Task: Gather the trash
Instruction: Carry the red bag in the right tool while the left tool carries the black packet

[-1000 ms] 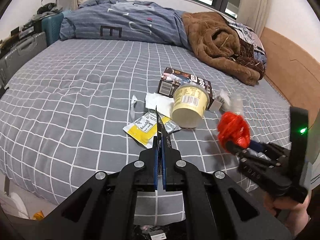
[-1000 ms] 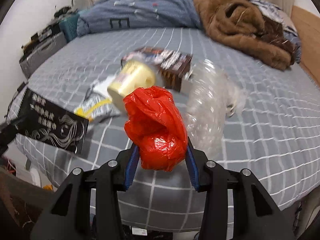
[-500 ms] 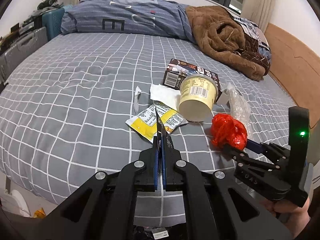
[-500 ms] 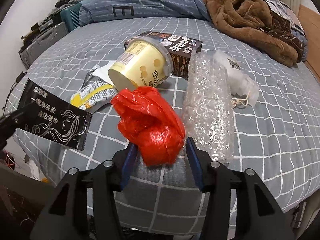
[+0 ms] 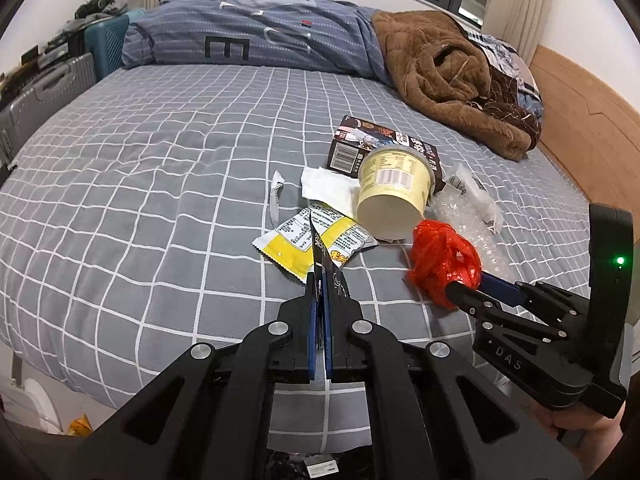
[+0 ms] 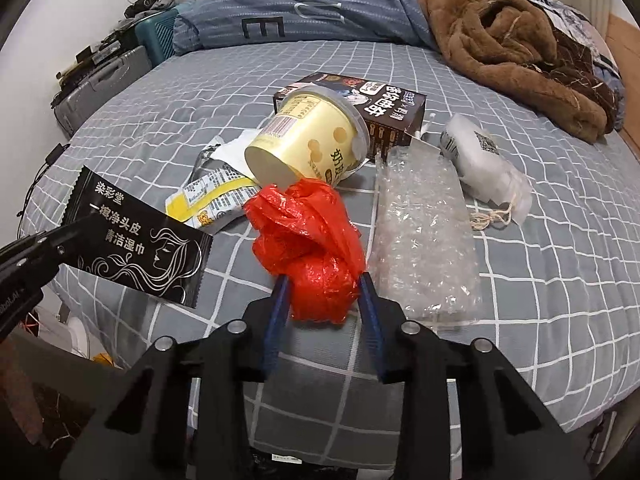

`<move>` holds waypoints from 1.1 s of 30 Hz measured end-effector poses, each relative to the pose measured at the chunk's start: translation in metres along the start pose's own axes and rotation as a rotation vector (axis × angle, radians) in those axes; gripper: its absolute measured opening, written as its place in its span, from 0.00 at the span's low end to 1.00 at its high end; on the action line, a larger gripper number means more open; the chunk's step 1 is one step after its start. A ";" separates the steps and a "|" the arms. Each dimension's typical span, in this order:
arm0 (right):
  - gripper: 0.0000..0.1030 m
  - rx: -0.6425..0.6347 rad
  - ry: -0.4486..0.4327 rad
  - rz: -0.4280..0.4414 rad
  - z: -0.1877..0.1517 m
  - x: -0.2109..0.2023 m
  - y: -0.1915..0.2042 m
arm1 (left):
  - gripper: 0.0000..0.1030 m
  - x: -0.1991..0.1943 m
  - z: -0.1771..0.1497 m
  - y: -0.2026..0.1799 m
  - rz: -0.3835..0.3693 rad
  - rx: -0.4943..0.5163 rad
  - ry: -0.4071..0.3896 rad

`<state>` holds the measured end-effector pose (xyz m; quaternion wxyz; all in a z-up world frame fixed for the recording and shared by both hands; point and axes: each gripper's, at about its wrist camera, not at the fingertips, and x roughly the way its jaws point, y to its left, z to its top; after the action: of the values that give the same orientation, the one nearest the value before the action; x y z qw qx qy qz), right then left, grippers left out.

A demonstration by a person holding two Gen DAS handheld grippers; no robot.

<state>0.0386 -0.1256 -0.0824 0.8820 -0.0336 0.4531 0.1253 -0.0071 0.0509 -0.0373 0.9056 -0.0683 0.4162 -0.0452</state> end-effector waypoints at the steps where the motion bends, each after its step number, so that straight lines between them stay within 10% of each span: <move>1: 0.30 0.000 -0.001 0.001 0.000 0.000 0.000 | 0.02 0.000 0.000 0.000 -0.001 0.000 0.000; 33: 0.29 0.030 -0.157 -0.007 0.003 -0.106 -0.001 | 0.02 -0.080 -0.002 -0.019 0.045 0.043 -0.073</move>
<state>-0.0183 -0.1462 0.0048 0.9156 -0.0121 0.3842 0.1178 -0.0615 0.0433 0.0242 0.9221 -0.0413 0.3834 -0.0312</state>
